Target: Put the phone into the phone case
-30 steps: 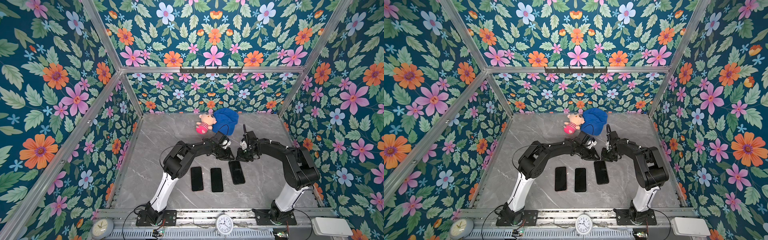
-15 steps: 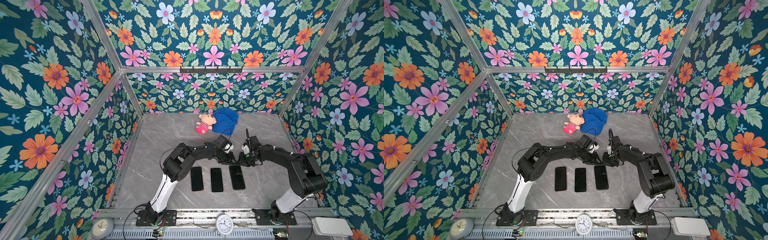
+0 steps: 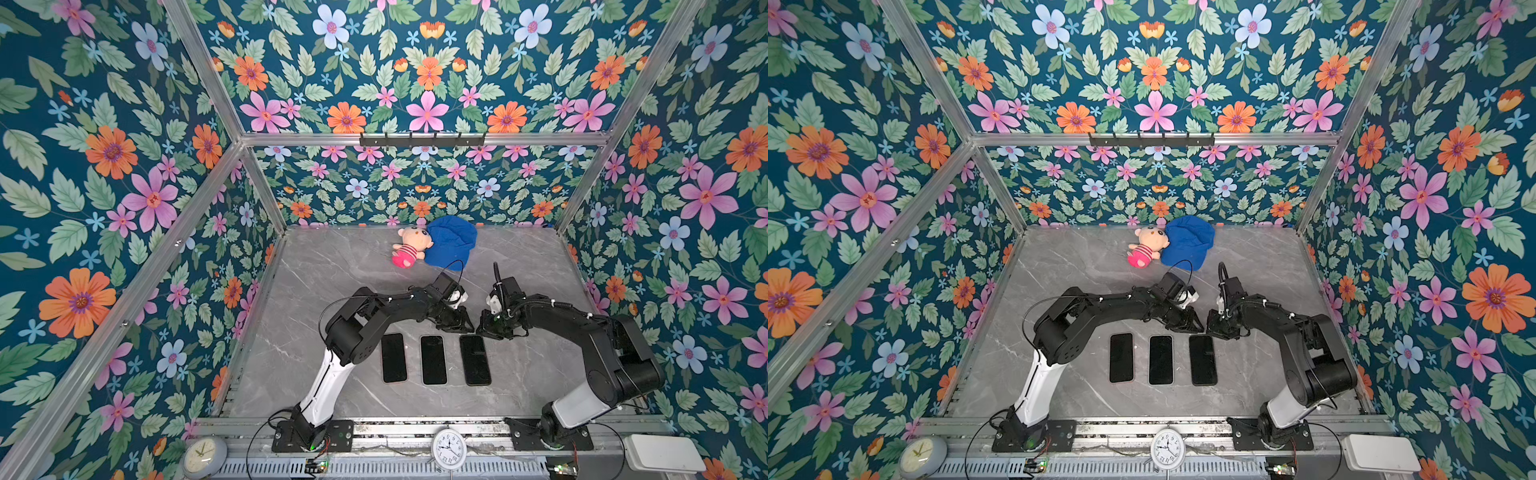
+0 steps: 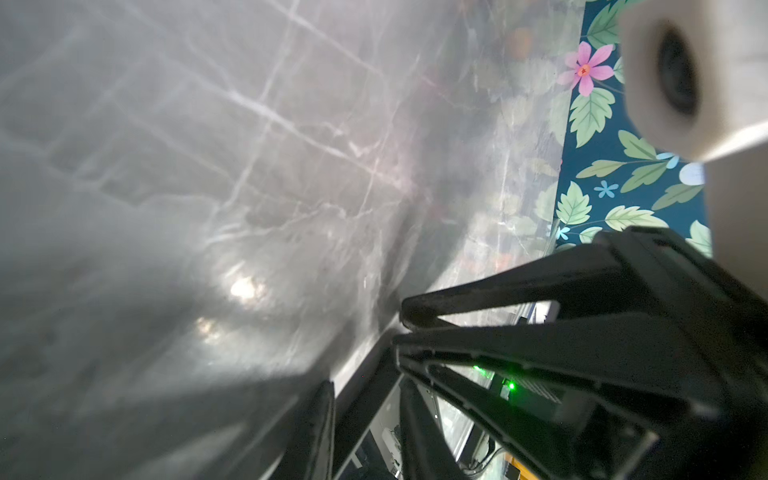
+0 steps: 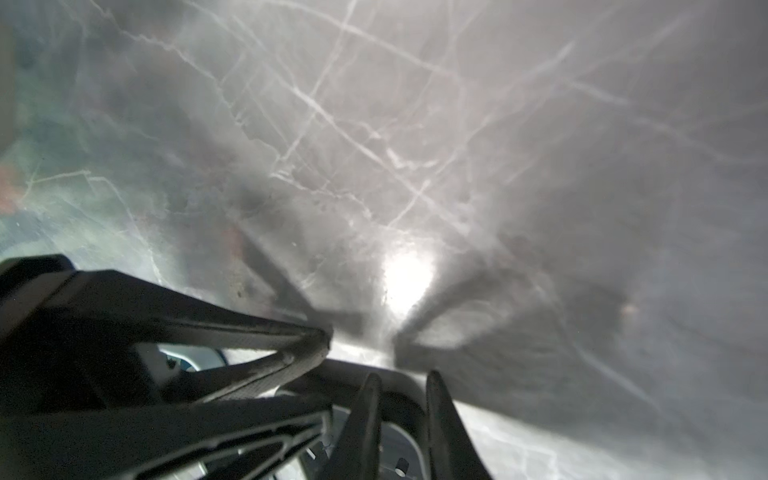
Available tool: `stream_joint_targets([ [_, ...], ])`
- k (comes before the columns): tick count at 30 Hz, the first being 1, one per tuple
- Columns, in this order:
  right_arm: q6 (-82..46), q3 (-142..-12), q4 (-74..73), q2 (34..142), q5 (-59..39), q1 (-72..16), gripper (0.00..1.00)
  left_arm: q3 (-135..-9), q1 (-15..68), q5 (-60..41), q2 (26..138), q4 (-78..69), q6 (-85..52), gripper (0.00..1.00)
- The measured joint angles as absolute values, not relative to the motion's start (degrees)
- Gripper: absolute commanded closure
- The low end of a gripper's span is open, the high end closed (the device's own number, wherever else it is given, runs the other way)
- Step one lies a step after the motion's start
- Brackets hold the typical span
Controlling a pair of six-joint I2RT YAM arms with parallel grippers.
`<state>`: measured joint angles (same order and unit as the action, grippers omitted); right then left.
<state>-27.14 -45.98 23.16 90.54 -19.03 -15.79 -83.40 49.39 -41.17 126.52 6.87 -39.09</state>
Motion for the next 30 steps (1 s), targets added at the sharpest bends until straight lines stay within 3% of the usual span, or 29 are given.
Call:
stream_joint_targets([
  [6, -27.46, -46.87, 24.47, 90.50, -18.76, -15.81, 0.79, -83.35, 49.56, -41.08, 126.50, 6.85, -39.27, 0.70],
  [10, -27.16, -48.99, 25.41, 88.23, -17.56, -15.86, 0.64, -81.58, 49.60, -39.38, 124.84, 6.98, -39.24, 0.70],
  [13, -25.65, -52.80, 25.69, 84.14, -15.27, -15.84, 0.60, -80.88, 49.30, -36.45, 122.63, 9.34, -39.07, 0.68],
  [15, -23.73, -54.98, 24.45, 81.34, -11.70, -15.79, 0.62, -80.51, 48.42, -32.71, 119.52, 11.27, -37.71, 0.57],
  [17, -21.80, -53.60, 21.21, 78.54, -6.74, -15.73, 0.65, -78.56, 47.55, -29.12, 115.33, 11.25, -36.27, 0.53],
  [22, -17.23, -43.57, 12.14, 72.64, 7.40, -14.37, 0.60, -66.78, 45.71, -19.88, 103.39, 8.82, -32.64, 0.21],
  [26, -9.67, -28.86, -6.26, 67.61, 14.31, -13.82, 0.71, -57.43, 45.21, -11.77, 92.90, 5.72, -27.94, 0.14],
  [30, -7.05, -19.31, -19.66, 68.18, 14.81, -8.73, 0.69, -48.01, 42.04, -4.47, 86.02, 2.35, -24.80, 0.14],
])
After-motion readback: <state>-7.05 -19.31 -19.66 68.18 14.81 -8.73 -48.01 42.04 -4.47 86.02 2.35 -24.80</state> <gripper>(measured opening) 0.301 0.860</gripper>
